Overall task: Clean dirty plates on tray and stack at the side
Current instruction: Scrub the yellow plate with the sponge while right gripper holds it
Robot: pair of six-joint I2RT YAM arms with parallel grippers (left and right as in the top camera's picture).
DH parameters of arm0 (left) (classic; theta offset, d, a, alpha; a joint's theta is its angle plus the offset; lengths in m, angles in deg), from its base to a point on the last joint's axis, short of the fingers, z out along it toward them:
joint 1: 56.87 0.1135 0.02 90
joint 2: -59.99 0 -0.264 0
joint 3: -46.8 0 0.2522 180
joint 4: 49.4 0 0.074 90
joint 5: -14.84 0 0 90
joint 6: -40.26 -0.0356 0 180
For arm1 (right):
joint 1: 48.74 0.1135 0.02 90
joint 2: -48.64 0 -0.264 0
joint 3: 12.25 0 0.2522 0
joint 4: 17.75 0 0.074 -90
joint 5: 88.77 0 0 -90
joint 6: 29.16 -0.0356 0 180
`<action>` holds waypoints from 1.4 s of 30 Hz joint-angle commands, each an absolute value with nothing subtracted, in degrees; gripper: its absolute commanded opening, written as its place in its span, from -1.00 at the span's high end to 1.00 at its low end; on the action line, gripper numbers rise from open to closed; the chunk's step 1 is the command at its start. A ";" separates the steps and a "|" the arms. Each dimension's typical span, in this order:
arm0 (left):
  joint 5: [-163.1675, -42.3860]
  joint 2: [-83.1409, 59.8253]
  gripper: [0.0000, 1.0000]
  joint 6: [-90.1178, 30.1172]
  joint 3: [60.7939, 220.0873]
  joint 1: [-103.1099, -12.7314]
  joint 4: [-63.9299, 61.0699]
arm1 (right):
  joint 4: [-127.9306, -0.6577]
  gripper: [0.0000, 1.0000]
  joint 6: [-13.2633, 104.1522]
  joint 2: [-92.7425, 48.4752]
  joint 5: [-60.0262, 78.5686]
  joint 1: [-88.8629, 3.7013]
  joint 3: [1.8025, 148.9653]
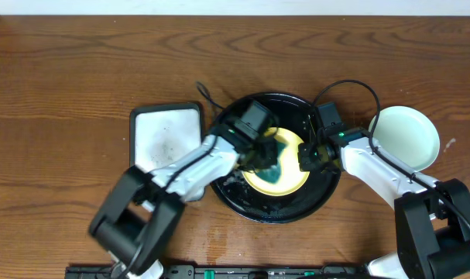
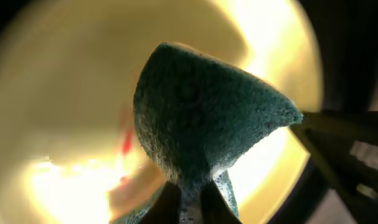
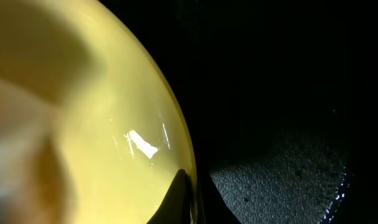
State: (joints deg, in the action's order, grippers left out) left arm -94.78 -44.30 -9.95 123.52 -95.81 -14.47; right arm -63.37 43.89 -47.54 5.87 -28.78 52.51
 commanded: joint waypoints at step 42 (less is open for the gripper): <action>-98.32 -51.12 0.85 -4.11 126.08 -100.73 -10.84 | -66.97 0.98 44.59 -48.44 6.64 -28.41 51.57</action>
State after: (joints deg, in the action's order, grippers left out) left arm -92.44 -48.41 -4.61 127.33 -98.63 -12.24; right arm -65.94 43.87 -47.52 8.32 -28.76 52.51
